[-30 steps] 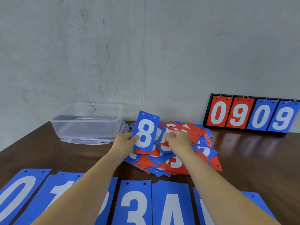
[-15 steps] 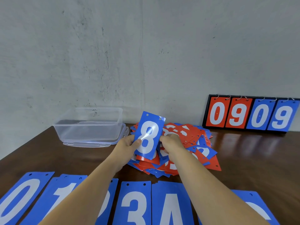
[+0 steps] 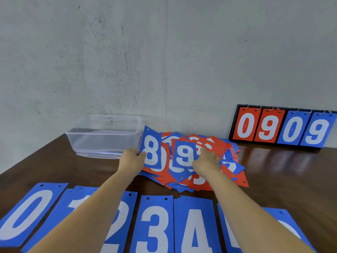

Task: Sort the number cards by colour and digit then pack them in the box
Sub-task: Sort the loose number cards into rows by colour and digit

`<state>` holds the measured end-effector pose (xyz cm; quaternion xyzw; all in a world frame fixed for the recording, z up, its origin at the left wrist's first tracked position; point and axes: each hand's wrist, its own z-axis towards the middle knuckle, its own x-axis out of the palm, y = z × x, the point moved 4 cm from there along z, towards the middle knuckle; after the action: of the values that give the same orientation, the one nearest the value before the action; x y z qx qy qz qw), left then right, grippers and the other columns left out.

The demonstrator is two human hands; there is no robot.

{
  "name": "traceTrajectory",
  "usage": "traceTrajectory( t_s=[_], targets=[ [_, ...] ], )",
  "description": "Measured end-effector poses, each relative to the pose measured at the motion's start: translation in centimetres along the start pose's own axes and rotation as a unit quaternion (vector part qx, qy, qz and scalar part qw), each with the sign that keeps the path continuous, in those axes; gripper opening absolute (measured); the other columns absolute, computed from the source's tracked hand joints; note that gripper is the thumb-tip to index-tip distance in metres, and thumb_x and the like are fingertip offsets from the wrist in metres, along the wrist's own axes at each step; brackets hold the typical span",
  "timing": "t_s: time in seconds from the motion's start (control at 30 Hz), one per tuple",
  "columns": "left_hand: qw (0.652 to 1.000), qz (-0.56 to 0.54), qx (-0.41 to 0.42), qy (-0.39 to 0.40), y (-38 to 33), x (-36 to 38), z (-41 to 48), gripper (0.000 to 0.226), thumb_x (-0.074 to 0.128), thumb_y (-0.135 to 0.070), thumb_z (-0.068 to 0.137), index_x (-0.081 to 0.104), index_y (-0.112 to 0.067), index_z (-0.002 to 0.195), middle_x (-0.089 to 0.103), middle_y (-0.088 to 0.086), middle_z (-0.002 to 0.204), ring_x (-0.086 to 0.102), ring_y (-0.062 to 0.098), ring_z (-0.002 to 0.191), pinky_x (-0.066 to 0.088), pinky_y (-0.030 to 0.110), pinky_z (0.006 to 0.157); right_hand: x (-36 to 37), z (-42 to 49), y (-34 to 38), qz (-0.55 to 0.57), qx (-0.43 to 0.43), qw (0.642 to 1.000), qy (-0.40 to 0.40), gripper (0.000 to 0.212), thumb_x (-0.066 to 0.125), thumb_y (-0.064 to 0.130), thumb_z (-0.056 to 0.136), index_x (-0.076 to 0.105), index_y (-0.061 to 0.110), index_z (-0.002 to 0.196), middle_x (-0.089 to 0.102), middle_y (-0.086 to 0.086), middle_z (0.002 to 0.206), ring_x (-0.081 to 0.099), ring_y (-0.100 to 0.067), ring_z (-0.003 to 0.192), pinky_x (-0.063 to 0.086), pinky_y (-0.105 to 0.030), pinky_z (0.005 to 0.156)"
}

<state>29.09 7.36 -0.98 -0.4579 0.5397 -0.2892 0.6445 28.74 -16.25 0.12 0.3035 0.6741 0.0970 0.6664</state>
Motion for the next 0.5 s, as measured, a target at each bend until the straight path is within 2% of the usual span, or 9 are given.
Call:
traceTrajectory(
  t_s=[0.07, 0.13, 0.2, 0.27, 0.33, 0.4, 0.47, 0.5],
  targets=[
    [0.999, -0.009, -0.012, 0.031, 0.2, 0.5, -0.1, 0.023, 0.055, -0.023, 0.097, 0.067, -0.002, 0.097, 0.071, 0.008, 0.092, 0.068, 0.02, 0.081, 0.057, 0.031, 0.069, -0.5, 0.3, -0.7, -0.001, 0.01, 1.0, -0.019, 0.054, 0.053, 0.015, 0.093, 0.032, 0.011, 0.143, 0.036, -0.012, 0.145, 0.028, -0.033, 0.136, 0.036, -0.041, 0.106],
    [0.999, 0.004, -0.009, 0.044, 0.1, 0.9, -0.2, 0.018, 0.056, -0.023, 0.096, 0.066, -0.01, 0.089, 0.07, 0.007, 0.091, 0.067, 0.017, 0.08, 0.057, 0.03, 0.07, -0.6, 0.5, -0.9, 0.017, 0.014, 0.999, -0.039, 0.052, 0.055, 0.028, 0.094, 0.037, 0.01, 0.139, 0.041, -0.011, 0.143, 0.032, -0.032, 0.134, 0.038, -0.041, 0.104],
    [0.999, 0.011, 0.001, 0.044, -0.1, 1.2, -0.4, 0.02, 0.057, -0.025, 0.096, 0.067, -0.008, 0.092, 0.072, 0.007, 0.094, 0.068, 0.017, 0.083, 0.059, 0.033, 0.074, 0.0, 0.5, -0.7, 0.008, 0.013, 0.999, -0.038, 0.073, 0.059, 0.054, 0.088, 0.035, 0.011, 0.142, 0.039, -0.01, 0.145, 0.031, -0.031, 0.136, 0.037, -0.043, 0.106],
    [0.999, 0.008, 0.006, 0.042, -0.2, 1.3, -0.6, 0.026, 0.057, -0.025, 0.096, 0.068, -0.001, 0.098, 0.073, 0.007, 0.095, 0.069, 0.019, 0.084, 0.059, 0.038, 0.078, 0.6, 0.7, -0.5, -0.047, 0.009, 0.998, -0.046, 0.092, 0.061, 0.068, 0.078, 0.03, 0.012, 0.145, 0.034, -0.01, 0.148, 0.028, -0.031, 0.138, 0.033, -0.044, 0.108],
    [0.999, -0.005, 0.007, 0.039, -0.2, 1.4, -0.6, 0.026, 0.057, -0.024, 0.096, 0.069, -0.001, 0.098, 0.073, 0.008, 0.096, 0.069, 0.02, 0.085, 0.059, 0.039, 0.078, 0.8, 1.0, -0.5, -0.071, 0.021, 0.996, -0.053, 0.093, 0.064, 0.066, 0.078, 0.028, 0.013, 0.145, 0.031, -0.011, 0.149, 0.026, -0.032, 0.14, 0.03, -0.045, 0.11],
    [0.999, -0.026, 0.004, 0.033, -0.4, 1.3, -0.7, 0.022, 0.057, -0.023, 0.096, 0.068, -0.004, 0.097, 0.072, 0.007, 0.099, 0.068, 0.02, 0.087, 0.059, 0.035, 0.073, 0.6, 1.7, -1.0, -0.041, 0.045, 0.997, -0.039, 0.085, 0.068, 0.056, 0.08, 0.032, 0.012, 0.144, 0.035, -0.011, 0.147, 0.028, -0.032, 0.138, 0.033, -0.044, 0.109],
    [0.999, -0.036, 0.006, 0.025, -0.7, 1.1, -0.8, 0.016, 0.057, -0.022, 0.097, 0.066, -0.009, 0.095, 0.07, 0.007, 0.099, 0.067, 0.02, 0.087, 0.056, 0.029, 0.068, 0.5, 2.6, -1.7, 0.006, 0.066, 0.998, -0.014, 0.074, 0.072, 0.046, 0.081, 0.039, 0.01, 0.138, 0.045, -0.01, 0.139, 0.038, -0.031, 0.132, 0.041, -0.04, 0.1],
    [0.999, -0.036, 0.01, 0.021, -0.7, 1.1, -0.8, 0.013, 0.056, -0.021, 0.097, 0.065, -0.011, 0.093, 0.07, 0.007, 0.099, 0.066, 0.021, 0.087, 0.055, 0.028, 0.066, 0.3, 2.9, -2.0, 0.029, 0.07, 0.997, -0.007, 0.065, 0.074, 0.039, 0.082, 0.044, 0.01, 0.132, 0.051, -0.01, 0.132, 0.045, -0.03, 0.125, 0.046, -0.037, 0.09]
  ],
)
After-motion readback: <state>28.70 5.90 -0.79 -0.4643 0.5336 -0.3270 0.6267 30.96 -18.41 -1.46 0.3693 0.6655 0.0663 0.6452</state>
